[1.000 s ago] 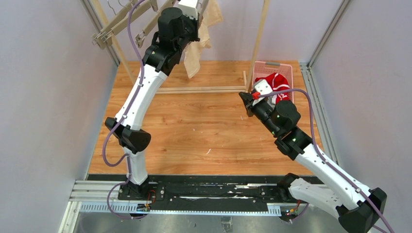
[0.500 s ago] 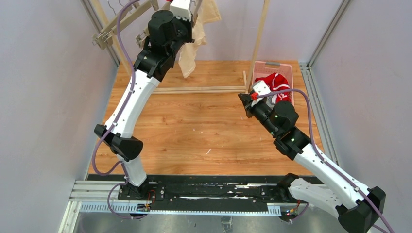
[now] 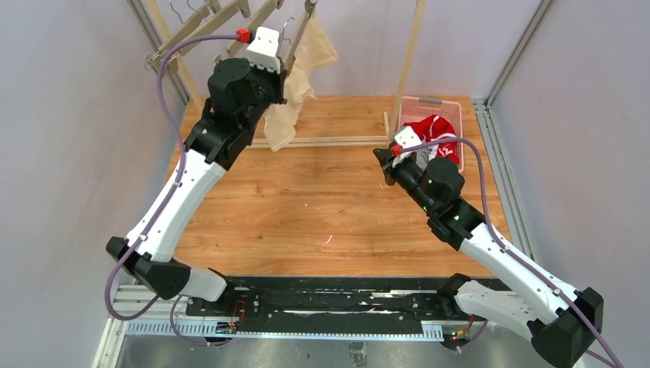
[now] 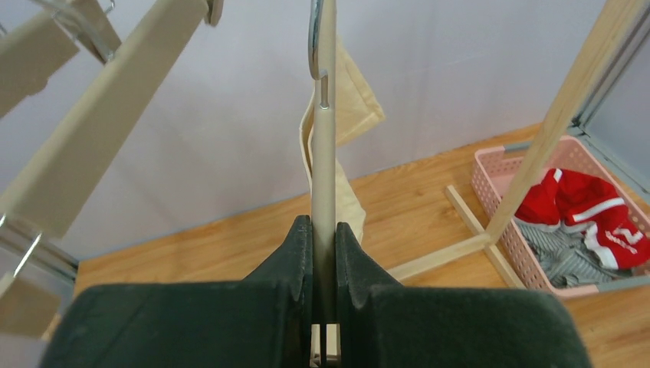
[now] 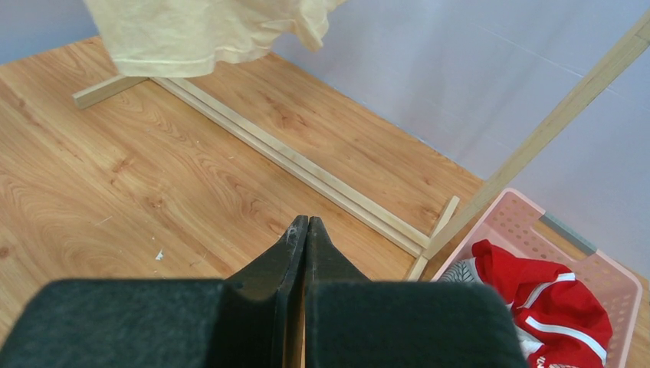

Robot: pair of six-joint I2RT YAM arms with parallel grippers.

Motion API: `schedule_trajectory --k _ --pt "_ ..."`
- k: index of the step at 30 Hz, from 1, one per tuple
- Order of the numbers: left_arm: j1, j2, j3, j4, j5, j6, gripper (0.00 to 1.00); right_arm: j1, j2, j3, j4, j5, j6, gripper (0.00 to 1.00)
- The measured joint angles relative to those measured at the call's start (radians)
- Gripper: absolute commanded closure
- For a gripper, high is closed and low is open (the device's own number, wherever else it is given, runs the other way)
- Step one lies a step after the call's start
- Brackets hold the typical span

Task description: Remove the underwear clipped to the hanger

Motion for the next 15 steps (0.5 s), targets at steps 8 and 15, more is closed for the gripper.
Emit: schedule_trajectory --k 8,15 --pt "0.0 -0.269 -0.346 0.018 0.053 -0.066 1.0 0.0 0.034 -0.003 0.0 0.041 0.002 0.99" --pt "-0.007 -0.571 -0.637 -0.098 0.163 -0.134 1.0 0.0 0.035 0.016 -0.056 0.022 0.001 0.93"
